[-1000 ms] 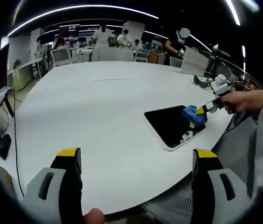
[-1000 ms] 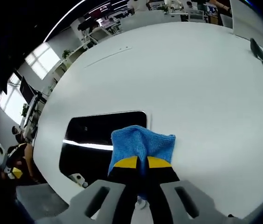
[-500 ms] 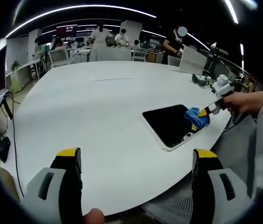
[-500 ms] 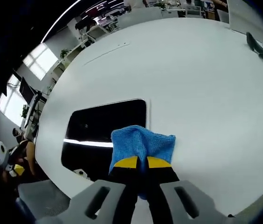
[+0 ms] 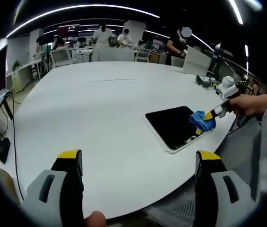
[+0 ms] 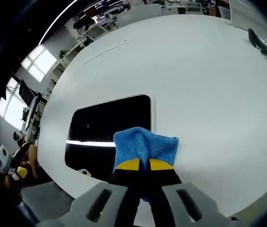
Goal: Wipe the mirror surface with the cleaning cloth until all visible marks leave the cleaned area.
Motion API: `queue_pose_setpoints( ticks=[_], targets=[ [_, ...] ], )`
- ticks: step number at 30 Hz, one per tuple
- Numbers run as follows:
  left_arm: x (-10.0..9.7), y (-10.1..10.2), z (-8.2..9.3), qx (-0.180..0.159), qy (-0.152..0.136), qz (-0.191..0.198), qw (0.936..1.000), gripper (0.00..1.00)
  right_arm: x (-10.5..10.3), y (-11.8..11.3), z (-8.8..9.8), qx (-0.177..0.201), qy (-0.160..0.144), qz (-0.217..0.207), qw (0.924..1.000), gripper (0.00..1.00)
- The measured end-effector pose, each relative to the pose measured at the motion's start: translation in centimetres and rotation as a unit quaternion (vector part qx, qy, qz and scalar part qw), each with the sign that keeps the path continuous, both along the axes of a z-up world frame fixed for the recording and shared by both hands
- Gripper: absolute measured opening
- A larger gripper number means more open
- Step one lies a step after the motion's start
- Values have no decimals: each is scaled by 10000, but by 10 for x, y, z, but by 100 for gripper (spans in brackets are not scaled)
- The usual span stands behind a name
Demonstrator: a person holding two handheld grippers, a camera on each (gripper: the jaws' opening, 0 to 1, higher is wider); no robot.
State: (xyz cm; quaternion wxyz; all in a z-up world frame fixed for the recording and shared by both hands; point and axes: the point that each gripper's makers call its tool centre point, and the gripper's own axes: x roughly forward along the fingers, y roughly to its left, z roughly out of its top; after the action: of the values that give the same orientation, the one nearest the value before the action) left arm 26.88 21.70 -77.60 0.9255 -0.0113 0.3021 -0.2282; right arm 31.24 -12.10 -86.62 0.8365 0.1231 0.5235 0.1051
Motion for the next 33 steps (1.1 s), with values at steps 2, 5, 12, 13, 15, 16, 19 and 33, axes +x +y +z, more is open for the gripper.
queue_pose_setpoints(
  ticks=[2,5,12,13,15,16,19,33],
  targets=[
    [0,-1,-1,-7,8,8,10000,99,0,0,0,13,13,-17,10000,0],
    [0,-2,-1,-15,8,6,10000,99,-1,1,0,6,31,-28,10000,0],
    [-1,2,-1,-38,8,56,10000,99,-3,7,-1,82,103,-73,9999,0],
    [-1,4,-1,-32,0,69,10000,99,-4,8,-1,85,114,-72,9999,0],
    [-1,6,0,-37,-10,100,9999,99,-4,11,-1,121,155,-66,9998,0],
    [-1,6,1,-35,-12,113,9999,99,-5,12,0,119,159,-59,9998,0],
    [-1,8,1,-27,-15,145,9999,99,-6,18,-1,89,163,52,9998,0],
    [-2,-4,-5,-75,19,87,9999,99,-6,26,-1,128,119,-188,9997,0]
  ],
)
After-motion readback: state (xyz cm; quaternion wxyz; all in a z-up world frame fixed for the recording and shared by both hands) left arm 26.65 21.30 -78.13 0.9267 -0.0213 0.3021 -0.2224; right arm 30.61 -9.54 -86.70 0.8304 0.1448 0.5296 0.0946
